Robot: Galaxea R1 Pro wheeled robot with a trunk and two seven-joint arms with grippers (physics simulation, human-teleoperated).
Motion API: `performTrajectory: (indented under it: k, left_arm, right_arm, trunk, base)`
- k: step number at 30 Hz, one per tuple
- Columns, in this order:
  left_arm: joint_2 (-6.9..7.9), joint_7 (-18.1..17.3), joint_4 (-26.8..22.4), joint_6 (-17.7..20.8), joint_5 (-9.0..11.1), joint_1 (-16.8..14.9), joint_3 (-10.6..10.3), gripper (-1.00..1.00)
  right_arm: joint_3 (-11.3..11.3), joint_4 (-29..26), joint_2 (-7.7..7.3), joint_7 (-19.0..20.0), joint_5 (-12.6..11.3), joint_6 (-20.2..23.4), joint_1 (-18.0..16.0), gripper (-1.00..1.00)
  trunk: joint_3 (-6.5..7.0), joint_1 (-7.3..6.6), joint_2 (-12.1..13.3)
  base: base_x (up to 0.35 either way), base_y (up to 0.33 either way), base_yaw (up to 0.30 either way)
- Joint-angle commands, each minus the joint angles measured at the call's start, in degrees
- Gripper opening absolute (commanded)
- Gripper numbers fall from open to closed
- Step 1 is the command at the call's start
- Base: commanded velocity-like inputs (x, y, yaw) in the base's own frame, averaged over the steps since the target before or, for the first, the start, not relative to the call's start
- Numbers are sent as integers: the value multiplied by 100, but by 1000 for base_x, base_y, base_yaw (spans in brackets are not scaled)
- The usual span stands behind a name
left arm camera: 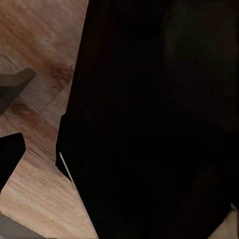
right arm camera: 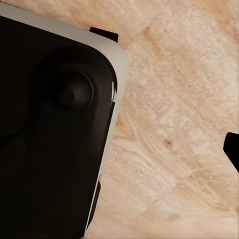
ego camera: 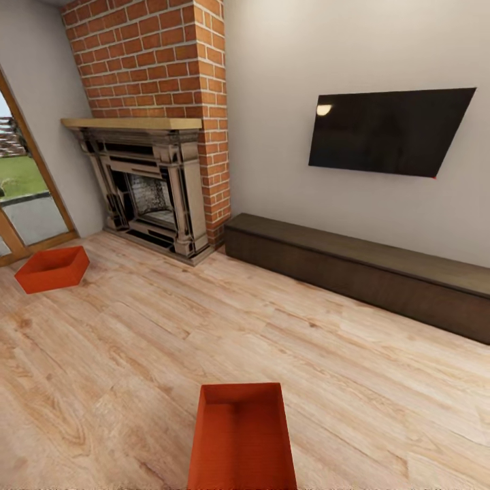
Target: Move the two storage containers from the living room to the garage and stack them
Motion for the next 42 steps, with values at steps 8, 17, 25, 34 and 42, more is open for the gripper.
performTrajectory:
  k: [8, 17, 25, 34, 42]
  left_arm:
    - [140, 39, -1182, 79, 4, 1, -5, 100]
    - [602, 46, -2346, 534, 3, 1, 3, 100]
    - [642, 526, -2741, 682, -20, 1, -8, 100]
    - [608, 886, -2780, 690, -44, 1, -13, 100]
    - [604, 889, -2774, 660, -53, 1, -23, 100]
  right_arm:
    - [8, -7, -21, -1, -80, -19, -3, 100]
    - [0, -22, -43, -1, -105, -11, -3, 100]
    - [0, -24, -47, -1, -110, -2, -3, 100]
    - [0, -24, -37, -1, -104, -1, -2, 100]
    - [0, -24, -29, -9, -104, -2, 2, 100]
  trunk:
    - [-78, 0, -2]
    - [-160, 0, -2]
    - [-233, 0, -2]
    - [-315, 0, -2]
    - [-388, 0, -2]
  base:
    - [0, 0, 0]
    - [0, 0, 0]
    - [0, 0, 0]
    - [0, 0, 0]
    - [0, 0, 0]
